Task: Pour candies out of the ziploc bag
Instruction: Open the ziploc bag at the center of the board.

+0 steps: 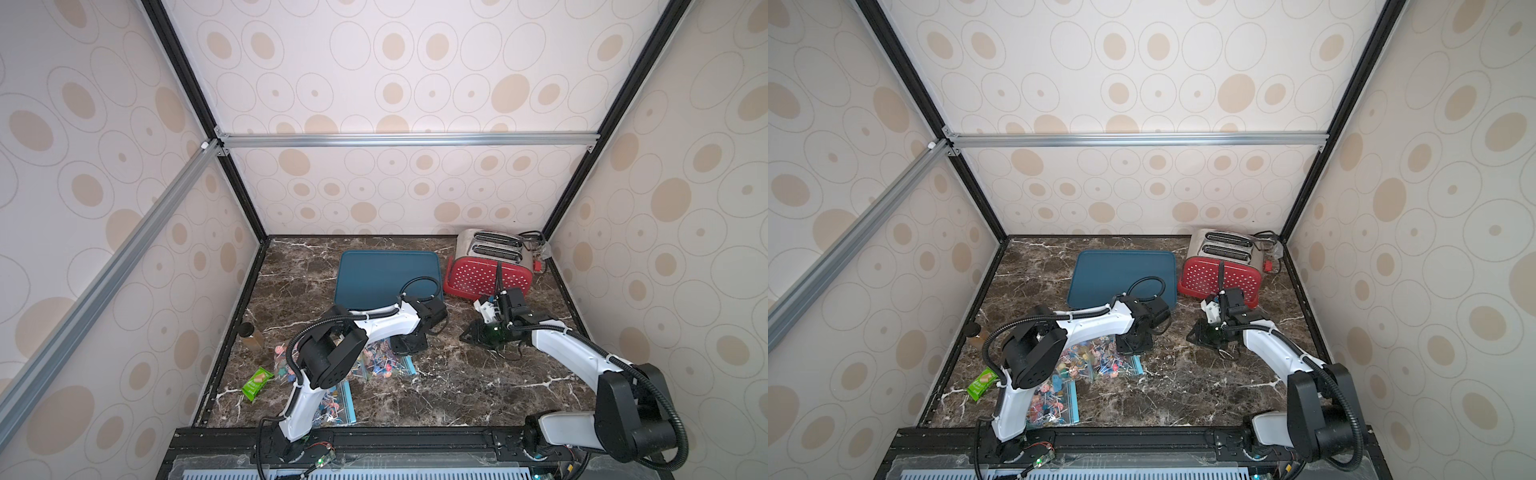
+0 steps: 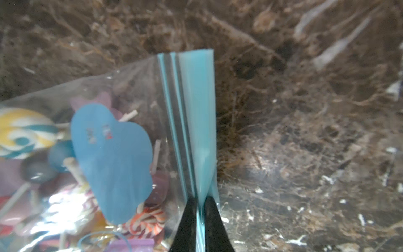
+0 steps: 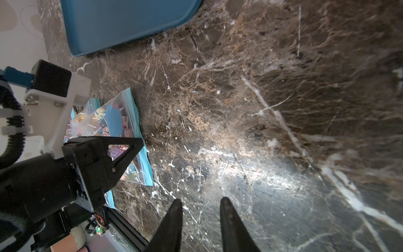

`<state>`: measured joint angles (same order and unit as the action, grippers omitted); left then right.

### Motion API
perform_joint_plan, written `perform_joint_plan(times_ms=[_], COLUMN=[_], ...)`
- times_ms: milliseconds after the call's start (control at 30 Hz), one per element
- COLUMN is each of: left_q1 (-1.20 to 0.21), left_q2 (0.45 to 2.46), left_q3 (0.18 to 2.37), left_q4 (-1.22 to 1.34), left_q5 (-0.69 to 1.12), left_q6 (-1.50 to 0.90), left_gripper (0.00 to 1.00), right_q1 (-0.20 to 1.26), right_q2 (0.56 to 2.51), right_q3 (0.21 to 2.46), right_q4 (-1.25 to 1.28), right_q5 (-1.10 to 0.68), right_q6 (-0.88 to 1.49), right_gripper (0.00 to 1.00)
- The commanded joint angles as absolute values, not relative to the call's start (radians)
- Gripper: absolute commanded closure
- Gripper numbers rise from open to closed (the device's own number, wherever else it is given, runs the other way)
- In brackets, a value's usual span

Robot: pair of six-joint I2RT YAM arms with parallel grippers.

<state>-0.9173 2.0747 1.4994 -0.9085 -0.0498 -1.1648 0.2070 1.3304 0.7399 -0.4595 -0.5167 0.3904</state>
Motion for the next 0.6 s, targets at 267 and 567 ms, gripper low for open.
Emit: perform_joint_plan(times_ms=[267, 567], left_q1=[-0.922, -0.922], left_q2=[2.021, 1.849], left_q3=[1.443, 1.288], left_q4=[-0.919, -0.72], left_q5=[-0.098, -0.045], left_q6=[-1.174, -1.077], left_gripper=[1.0, 1.0], right_q1=[0.196, 0.222], right_q2=[1.326, 1.406], right_q3=[0.722, 0.723], right_q4=[-0.446, -0.302], right_q5=[-0.569, -0.757], right_q6=[0.368, 0.393], right_gripper=[0.68, 0.66])
